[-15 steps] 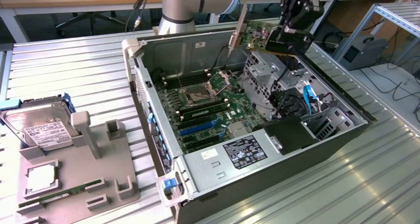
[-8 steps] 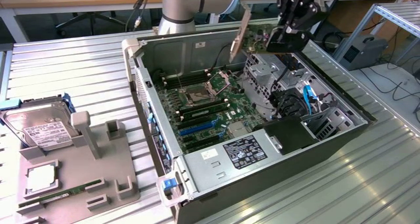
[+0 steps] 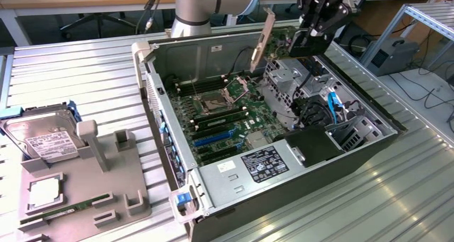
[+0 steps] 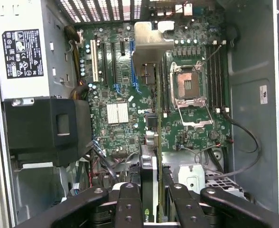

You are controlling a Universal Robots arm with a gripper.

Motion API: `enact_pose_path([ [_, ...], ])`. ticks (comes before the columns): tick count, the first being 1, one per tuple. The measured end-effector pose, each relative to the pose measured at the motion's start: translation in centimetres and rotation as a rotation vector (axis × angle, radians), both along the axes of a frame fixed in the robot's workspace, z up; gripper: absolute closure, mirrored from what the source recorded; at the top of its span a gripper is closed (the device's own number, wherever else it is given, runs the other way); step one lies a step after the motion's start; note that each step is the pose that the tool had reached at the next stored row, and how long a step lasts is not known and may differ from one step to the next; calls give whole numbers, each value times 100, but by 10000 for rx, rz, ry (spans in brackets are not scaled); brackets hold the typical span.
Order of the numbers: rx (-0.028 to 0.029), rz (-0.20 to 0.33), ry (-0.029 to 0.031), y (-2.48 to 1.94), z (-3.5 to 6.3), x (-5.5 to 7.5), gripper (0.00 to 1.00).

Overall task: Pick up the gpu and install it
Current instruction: 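Insert the gpu into the slot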

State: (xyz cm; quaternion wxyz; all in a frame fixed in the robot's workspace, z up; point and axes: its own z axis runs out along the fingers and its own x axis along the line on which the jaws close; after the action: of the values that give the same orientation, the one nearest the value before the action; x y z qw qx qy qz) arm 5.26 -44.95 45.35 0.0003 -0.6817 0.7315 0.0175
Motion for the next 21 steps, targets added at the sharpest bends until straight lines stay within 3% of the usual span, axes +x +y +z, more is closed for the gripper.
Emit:
enact_pose_path([
  [1,0,27,-1,0,-1,0,73],
  [3,2,228,-76,0,-11,-5,73],
  [6,1,354,-230,1,-36,-28,73],
  [8,-1,360,-364,0,-60,-78,73],
  [13,-3,352,-395,1,-161,-168,73],
  [21,-2,352,-406,1,-213,-196,73],
])
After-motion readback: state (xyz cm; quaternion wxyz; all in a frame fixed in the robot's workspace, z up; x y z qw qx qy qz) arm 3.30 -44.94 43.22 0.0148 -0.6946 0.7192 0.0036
